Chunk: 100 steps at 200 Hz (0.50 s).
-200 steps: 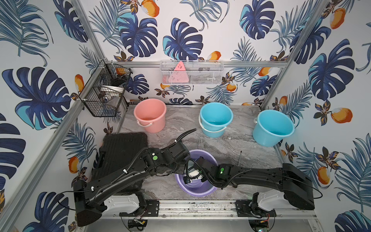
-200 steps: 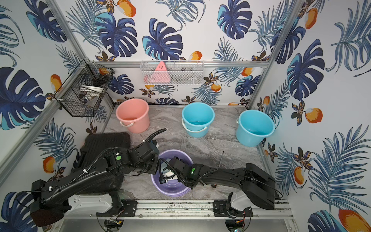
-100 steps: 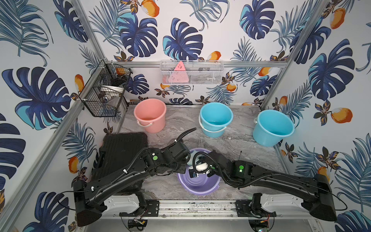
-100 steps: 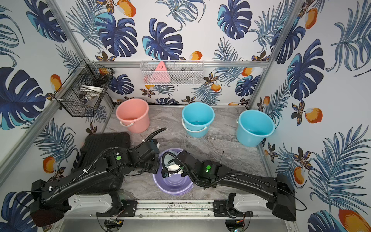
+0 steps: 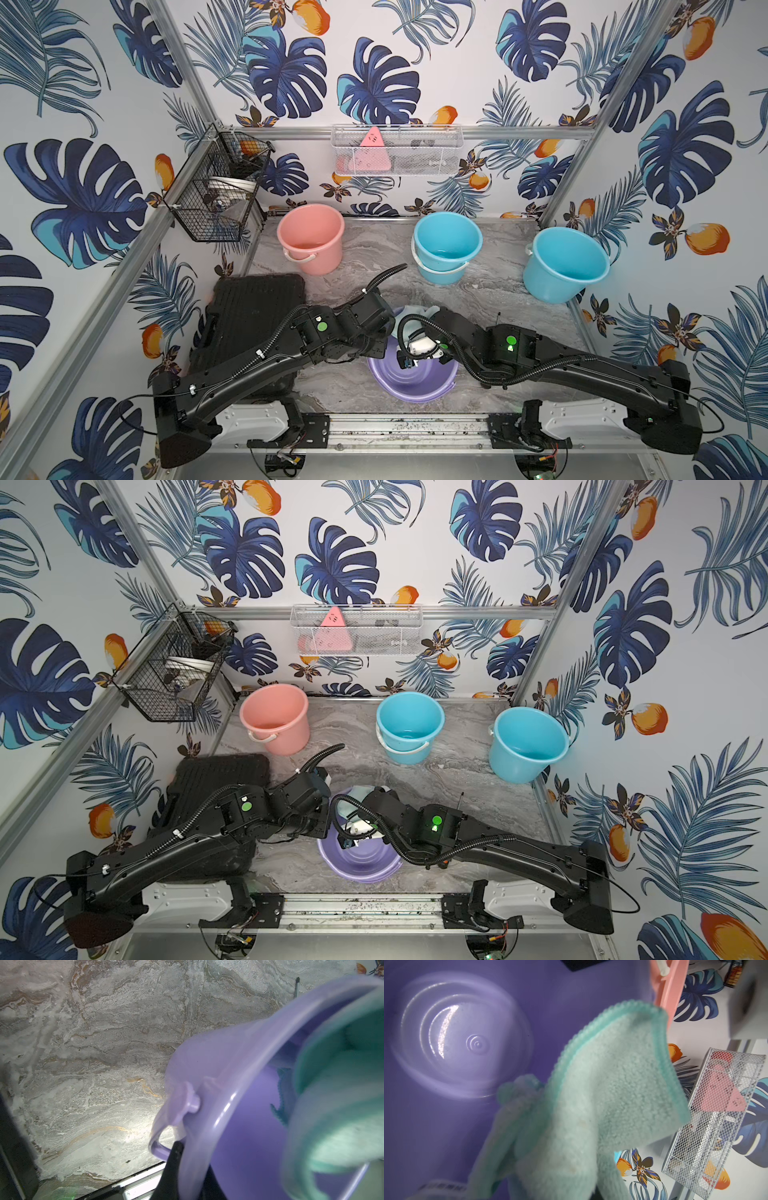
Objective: Wipe the inside of the bucket with a cloth
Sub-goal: Wipe the dirt from the bucket.
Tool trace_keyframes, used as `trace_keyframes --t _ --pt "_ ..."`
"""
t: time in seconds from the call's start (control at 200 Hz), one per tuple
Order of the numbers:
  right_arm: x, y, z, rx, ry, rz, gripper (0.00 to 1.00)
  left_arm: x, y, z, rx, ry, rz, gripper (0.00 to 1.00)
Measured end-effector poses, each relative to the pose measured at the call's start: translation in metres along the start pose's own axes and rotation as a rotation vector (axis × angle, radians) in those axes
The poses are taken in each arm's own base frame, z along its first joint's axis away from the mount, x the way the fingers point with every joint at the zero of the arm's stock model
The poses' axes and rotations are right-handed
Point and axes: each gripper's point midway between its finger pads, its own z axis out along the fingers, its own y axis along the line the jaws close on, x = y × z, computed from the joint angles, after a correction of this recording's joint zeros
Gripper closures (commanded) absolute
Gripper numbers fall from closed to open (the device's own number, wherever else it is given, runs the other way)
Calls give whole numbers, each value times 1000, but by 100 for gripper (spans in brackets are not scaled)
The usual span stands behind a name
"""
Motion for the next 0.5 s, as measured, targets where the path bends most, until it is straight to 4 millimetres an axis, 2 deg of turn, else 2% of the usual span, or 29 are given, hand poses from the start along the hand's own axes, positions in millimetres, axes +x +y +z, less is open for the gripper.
trace_keyframes --t 0.12,0.5 --pt "-3 11 11 -35 13 -25 100 0 1 0 -3 -1 0 100" --pt "-25 71 65 -198 3 -60 100 4 2 -1 -8 16 9 100"
